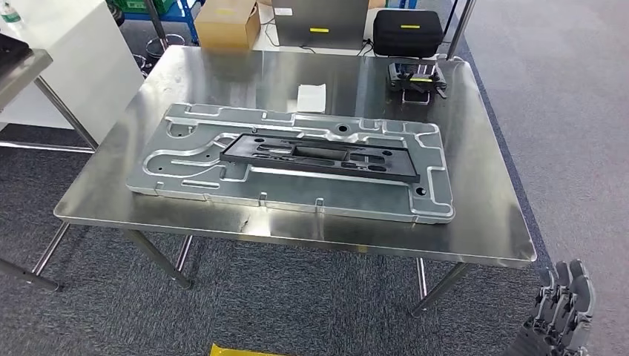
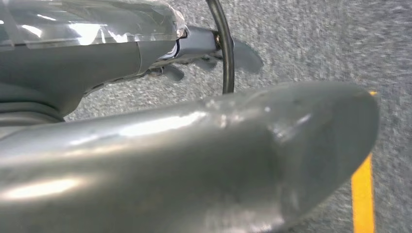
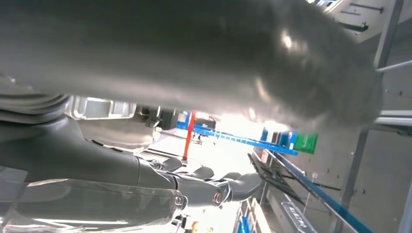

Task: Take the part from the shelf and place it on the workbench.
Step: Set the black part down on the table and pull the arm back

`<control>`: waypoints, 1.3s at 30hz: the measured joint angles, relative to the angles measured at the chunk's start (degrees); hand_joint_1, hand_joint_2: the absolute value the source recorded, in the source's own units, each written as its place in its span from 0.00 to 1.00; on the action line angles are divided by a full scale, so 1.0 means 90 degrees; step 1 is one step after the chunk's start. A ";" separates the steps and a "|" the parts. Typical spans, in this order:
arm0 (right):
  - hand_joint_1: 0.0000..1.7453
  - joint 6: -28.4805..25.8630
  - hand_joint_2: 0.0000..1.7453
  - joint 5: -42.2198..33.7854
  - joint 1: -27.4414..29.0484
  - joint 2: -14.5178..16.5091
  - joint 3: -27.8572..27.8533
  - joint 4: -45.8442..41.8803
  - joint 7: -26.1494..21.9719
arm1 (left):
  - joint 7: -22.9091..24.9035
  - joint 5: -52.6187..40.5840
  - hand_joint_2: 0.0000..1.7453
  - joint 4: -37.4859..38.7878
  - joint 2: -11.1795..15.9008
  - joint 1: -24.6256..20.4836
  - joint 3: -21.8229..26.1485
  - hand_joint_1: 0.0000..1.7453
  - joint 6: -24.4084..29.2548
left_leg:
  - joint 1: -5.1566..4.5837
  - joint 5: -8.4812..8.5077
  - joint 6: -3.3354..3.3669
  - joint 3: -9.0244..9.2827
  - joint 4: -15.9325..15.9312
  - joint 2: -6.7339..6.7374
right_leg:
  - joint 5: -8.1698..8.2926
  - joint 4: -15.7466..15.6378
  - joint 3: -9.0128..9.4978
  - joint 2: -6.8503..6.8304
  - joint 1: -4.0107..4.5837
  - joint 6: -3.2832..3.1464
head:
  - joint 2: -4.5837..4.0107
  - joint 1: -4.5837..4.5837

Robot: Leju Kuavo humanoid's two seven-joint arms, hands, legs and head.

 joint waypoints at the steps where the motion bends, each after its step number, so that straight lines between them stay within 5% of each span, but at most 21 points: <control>1: 0.00 0.0041 0.00 -0.0020 0.0032 0.0010 -0.0043 0.0002 0.0009 | 0.0009 -0.0010 0.00 0.0000 0.0002 -0.0003 0.0008 0.00 -0.0002 | 0.0009 0.0062 0.0046 -0.0036 -0.0028 0.0017 | -0.0027 0.0025 -0.0026 0.0005 -0.0011 0.0040 | -0.0001 -0.0009; 3: 0.00 0.0118 0.00 -0.0060 0.0103 0.0024 -0.0125 0.0011 0.0030 | 0.0019 -0.0021 0.00 0.0000 0.0002 -0.0012 0.0019 0.00 -0.0007 | 0.0037 0.0222 0.0145 -0.0164 -0.0074 0.0056 | -0.0430 0.0341 -0.0149 0.0015 -0.0032 0.0105 | -0.0001 0.0023; 5: 0.00 0.0176 0.00 -0.0075 0.0149 0.0034 -0.0193 0.0030 0.0064 | 0.0024 -0.0024 0.00 0.0000 0.0001 -0.0019 0.0024 0.00 -0.0013 | 0.0029 0.0357 0.0193 -0.0345 -0.0070 0.0087 | -0.1095 0.1072 -0.0335 0.0016 -0.0066 0.0159 | -0.0001 0.0057; 6: 0.00 0.0205 0.00 -0.0075 0.0171 0.0041 -0.0223 0.0042 0.0084 | 0.0029 -0.0025 0.00 0.0000 0.0001 -0.0018 0.0025 0.00 -0.0016 | 0.0026 0.0426 0.0194 -0.0444 -0.0061 0.0099 | -0.1290 0.1442 -0.0389 0.0014 -0.0081 0.0184 | -0.0001 0.0063; 8: 0.00 0.0268 0.00 -0.0075 0.0226 0.0052 -0.0284 0.0070 0.0123 | 0.0046 -0.0029 0.00 0.0000 0.0000 -0.0019 0.0029 0.00 -0.0030 | 0.0024 0.0549 0.0174 -0.0633 -0.0026 0.0117 | -0.1224 0.1714 -0.0259 0.0010 -0.0107 0.0214 | 0.0000 0.0063; 9: 0.00 0.0307 0.00 -0.0079 0.0252 0.0057 -0.0315 0.0084 0.0143 | 0.0058 -0.0032 0.00 0.0000 -0.0001 -0.0019 0.0031 0.00 -0.0039 | 0.0024 0.0602 0.0156 -0.0720 0.0001 0.0122 | -0.1042 0.1525 -0.0031 0.0008 -0.0115 0.0214 | 0.0000 0.0063; 11: 0.00 0.0401 0.00 -0.0087 0.0279 0.0076 -0.0386 0.0100 0.0179 | 0.0079 -0.0038 0.00 0.0000 -0.0004 -0.0022 0.0035 0.00 -0.0060 | 0.0015 0.0689 0.0111 -0.0859 0.0068 0.0125 | -0.0828 0.0619 0.0679 0.0002 -0.0104 0.0170 | 0.0000 0.0063; 13: 0.00 0.0538 0.00 -0.0072 0.0292 0.0122 -0.0466 0.0103 0.0206 | 0.0100 -0.0041 0.00 0.0000 -0.0008 -0.0027 0.0044 0.00 -0.0070 | 0.0005 0.0773 0.0041 -0.0935 0.0109 0.0125 | -0.0913 -0.0175 0.1198 -0.0004 -0.0069 0.0104 | 0.0000 0.0057; 14: 0.00 0.0615 0.00 -0.0055 0.0301 0.0151 -0.0503 0.0105 0.0216 | 0.0113 -0.0041 0.00 0.0000 -0.0009 -0.0029 0.0054 0.00 -0.0071 | 0.0005 0.0819 -0.0002 -0.0952 0.0109 0.0126 | -0.0962 -0.0336 0.1271 -0.0006 -0.0047 0.0073 | 0.0000 0.0054; 17: 0.00 0.0770 0.00 0.0035 0.0327 0.0263 -0.0585 0.0128 0.0226 | 0.0140 -0.0058 0.00 0.0000 -0.0011 -0.0028 0.0091 0.00 -0.0072 | 0.0023 0.0764 -0.0128 -0.1036 0.0189 0.0101 | -0.0810 -0.0418 0.1154 -0.0028 -0.0069 -0.0059 | -0.0001 0.0048; 20: 0.00 0.0825 0.00 0.0094 0.0335 0.0366 -0.0601 0.0163 0.0242 | 0.0143 -0.0082 0.00 0.0000 -0.0014 -0.0024 0.0103 0.00 -0.0072 | 0.0040 -0.0101 -0.0212 -0.1316 0.1078 0.0041 | -0.0599 -0.0414 0.0898 -0.0049 -0.0085 -0.0163 | -0.0001 0.0007; 22: 0.00 0.0848 0.00 0.0101 0.0336 0.0409 -0.0605 0.0199 0.0270 | 0.0145 -0.0084 0.00 0.0000 -0.0015 -0.0028 0.0115 0.00 -0.0071 | 0.0049 -0.0386 -0.0255 -0.1398 0.1759 0.0032 | -0.0481 -0.0344 0.0688 -0.0054 -0.0079 -0.0158 | -0.0001 0.0001; 23: 0.00 0.0856 0.00 0.0103 0.0335 0.0424 -0.0607 0.0219 0.0284 | 0.0147 -0.0085 0.00 0.0000 -0.0016 -0.0030 0.0122 0.00 -0.0069 | 0.0058 -0.0310 -0.0270 -0.1319 0.1860 0.0032 | -0.0428 -0.0294 0.0574 -0.0055 -0.0079 -0.0147 | -0.0001 0.0000; 25: 0.00 0.0874 0.00 0.0103 0.0334 0.0446 -0.0613 0.0249 0.0304 | 0.0152 -0.0087 0.00 0.0000 -0.0016 -0.0036 0.0133 0.00 -0.0060 | 0.0084 0.0031 -0.0286 -0.0846 0.1388 0.0030 | -0.0348 -0.0167 0.0352 -0.0050 -0.0088 -0.0104 | 0.0000 -0.0002; 27: 0.00 0.0904 0.00 0.0103 0.0329 0.0457 -0.0620 0.0264 0.0313 | 0.0161 -0.0091 0.00 0.0000 -0.0015 -0.0060 0.0137 0.00 -0.0044 | 0.0076 0.0063 -0.0254 -0.0250 0.0545 0.0005 | -0.0288 -0.0024 0.0180 -0.0043 -0.0081 -0.0034 | 0.0000 -0.0010; 29: 0.00 0.0943 0.00 0.0103 0.0317 0.0464 -0.0632 0.0276 0.0322 | 0.0169 -0.0099 0.00 0.0000 -0.0016 -0.0076 0.0138 0.00 -0.0030 | 0.0042 -0.0058 -0.0152 -0.0036 0.0133 -0.0023 | -0.0215 0.0051 0.0114 -0.0045 -0.0067 0.0045 | 0.0000 -0.0012; 32: 0.00 0.0979 0.00 0.0098 0.0314 0.0474 -0.0684 0.0308 0.0337 | 0.0183 -0.0108 0.00 0.0000 -0.0018 -0.0078 0.0140 0.00 -0.0023 | 0.0038 0.0080 0.0057 -0.0182 0.0118 0.0007 | -0.0230 0.0115 0.0049 -0.0033 -0.0089 0.0159 | -0.0001 -0.0010; 36: 0.00 0.1049 0.00 0.0065 0.0310 0.0477 -0.0782 0.0355 0.0339 | 0.0185 -0.0137 0.00 0.0000 -0.0019 -0.0091 0.0141 0.00 -0.0023 | 0.0019 0.0380 0.0215 -0.0550 0.0117 0.0059 | -0.1364 0.1258 -0.0263 -0.0014 -0.0115 0.0243 | 0.0000 0.0037; 37: 0.00 0.1064 0.00 0.0060 0.0309 0.0479 -0.0798 0.0370 0.0339 | 0.0184 -0.0145 0.00 0.0000 -0.0021 -0.0091 0.0141 0.00 -0.0023 | 0.0007 0.0455 0.0219 -0.0654 0.0130 0.0065 | -0.1474 0.1556 -0.0281 -0.0013 -0.0115 0.0248 | 0.0000 0.0038; 39: 0.00 0.1084 0.00 0.0059 0.0309 0.0483 -0.0830 0.0401 0.0339 | 0.0185 -0.0152 0.00 0.0000 -0.0024 -0.0091 0.0141 0.00 -0.0023 | -0.0020 0.0596 0.0214 -0.0865 0.0169 0.0073 | -0.1256 0.1621 -0.0047 -0.0013 -0.0108 0.0220 | -0.0001 0.0038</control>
